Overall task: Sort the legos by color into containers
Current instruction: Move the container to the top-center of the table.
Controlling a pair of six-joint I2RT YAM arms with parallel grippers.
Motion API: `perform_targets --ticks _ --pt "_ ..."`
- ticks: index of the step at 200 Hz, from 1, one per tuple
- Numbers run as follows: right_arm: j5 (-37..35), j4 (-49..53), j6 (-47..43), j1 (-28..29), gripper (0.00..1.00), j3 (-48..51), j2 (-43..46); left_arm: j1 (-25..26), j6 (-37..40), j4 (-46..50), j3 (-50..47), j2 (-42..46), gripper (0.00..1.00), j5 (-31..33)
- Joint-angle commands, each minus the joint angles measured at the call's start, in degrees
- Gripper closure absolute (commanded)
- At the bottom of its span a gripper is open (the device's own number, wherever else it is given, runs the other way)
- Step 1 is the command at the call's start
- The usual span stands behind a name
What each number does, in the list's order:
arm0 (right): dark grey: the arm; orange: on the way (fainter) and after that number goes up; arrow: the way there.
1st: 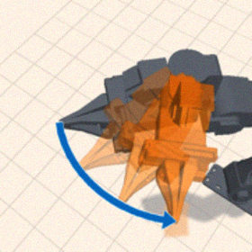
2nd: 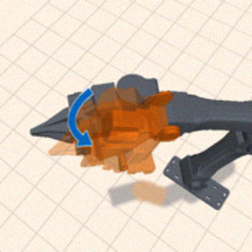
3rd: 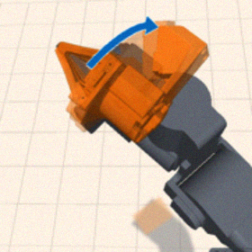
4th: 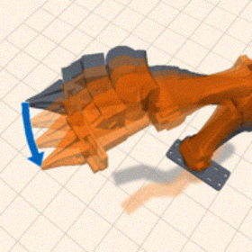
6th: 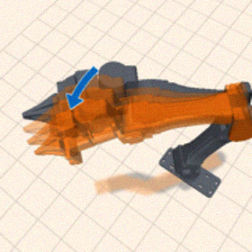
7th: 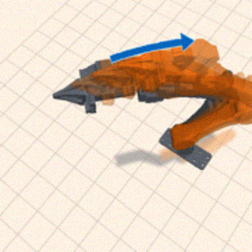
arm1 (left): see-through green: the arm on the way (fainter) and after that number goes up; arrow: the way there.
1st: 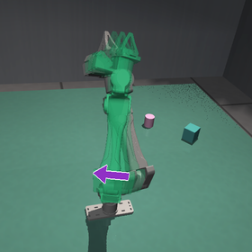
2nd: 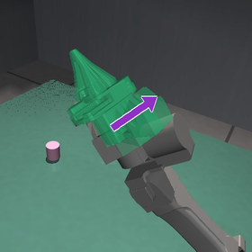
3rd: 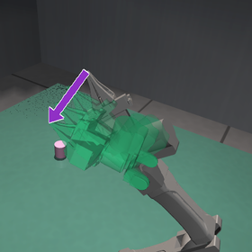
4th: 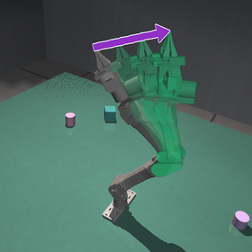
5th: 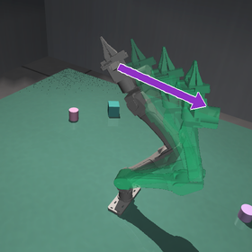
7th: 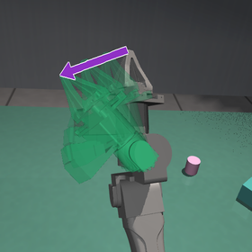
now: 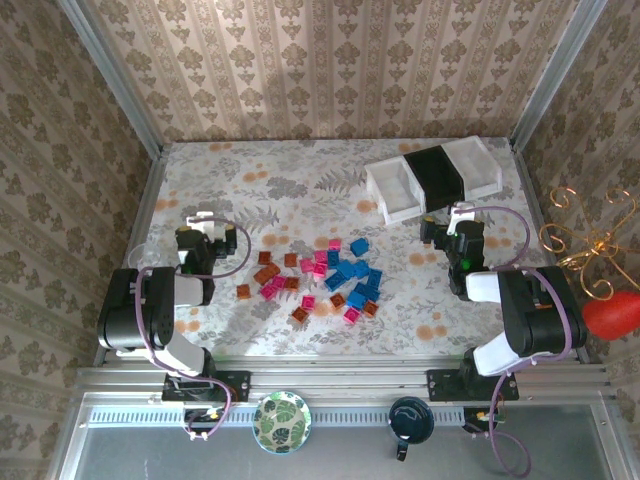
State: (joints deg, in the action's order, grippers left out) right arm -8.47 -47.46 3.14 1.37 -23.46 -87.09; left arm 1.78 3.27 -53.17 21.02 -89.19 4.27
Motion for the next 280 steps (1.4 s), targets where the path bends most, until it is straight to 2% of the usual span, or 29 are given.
perform_targets --ticks 1,15,26,53,73,94,110,118,127,146,157,187,212,248,263,280 --pt "0.51 -1.76 -0.07 -0.22 0.00 0.30 -0.17 -0.37 -0.07 -1.01 0.79 0.11 0.00 1.12" --pt "-1.63 3.17 0.81 -0.14 0.00 -0.99 2.53 -0.29 -2.30 0.90 -0.08 4.24 0.00 7.28" --pt "-2.20 11.38 1.13 -0.14 0.00 -3.97 5.25 -0.61 -4.45 5.04 0.36 7.60 0.00 11.15" --pt "-2.92 26.48 2.86 0.61 0.00 -11.08 8.90 -1.35 -4.85 12.56 2.14 13.58 0.00 10.56" --pt "-7.48 30.53 5.17 2.70 0.00 -13.27 11.04 -1.25 -9.38 15.63 2.56 19.37 0.00 13.72" --pt "-17.53 33.03 7.91 5.57 0.00 -16.70 12.12 -1.51 -17.08 13.31 1.61 25.40 0.00 17.91" --pt "-22.91 41.35 20.48 5.14 0.00 -22.25 11.45 -2.01 -29.05 13.93 0.99 29.82 0.00 24.47" --pt "-24.71 51.55 32.22 4.52 0.00 -26.02 11.29 -2.97 -35.33 16.01 0.72 32.56 0.00 25.58" --pt "-25.01 59.97 42.41 3.61 0.00 -29.45 10.92 -4.84 -40.53 18.13 0.25 35.47 0.00 22.94" --pt "-12.51 51.65 35.54 2.47 0.00 -28.57 9.78 -7.25 -55.36 23.78 -2.28 40.67 0.00 19.63" --pt "-7.11 49.43 31.38 2.50 0.00 -29.21 8.78 -9.75 -59.60 22.07 -4.36 41.88 0.00 15.16" --pt "0.78 52.08 22.53 2.68 0.00 -36.44 1.83 -15.20 -62.43 17.69 -3.81 39.42 0.00 -2.21" --pt "6.37 59.43 18.36 2.68 0.01 -46.53 -7.97 -15.82 -62.04 14.23 -0.76 35.43 0.00 -12.93" --pt "6.94 64.21 16.48 2.41 0.03 -55.47 -18.13 -14.45 -66.46 8.14 -0.27 32.89 0.00 -18.25" --pt "7.18 67.17 16.23 2.41 0.06 -59.78 -22.07 -12.73 -66.39 8.82 0.02 33.80 0.00 -19.14" --pt "7.41 71.16 16.17 2.41 0.11 -65.29 -26.80 -9.35 -62.70 13.14 2.19 35.41 0.01 -21.51"
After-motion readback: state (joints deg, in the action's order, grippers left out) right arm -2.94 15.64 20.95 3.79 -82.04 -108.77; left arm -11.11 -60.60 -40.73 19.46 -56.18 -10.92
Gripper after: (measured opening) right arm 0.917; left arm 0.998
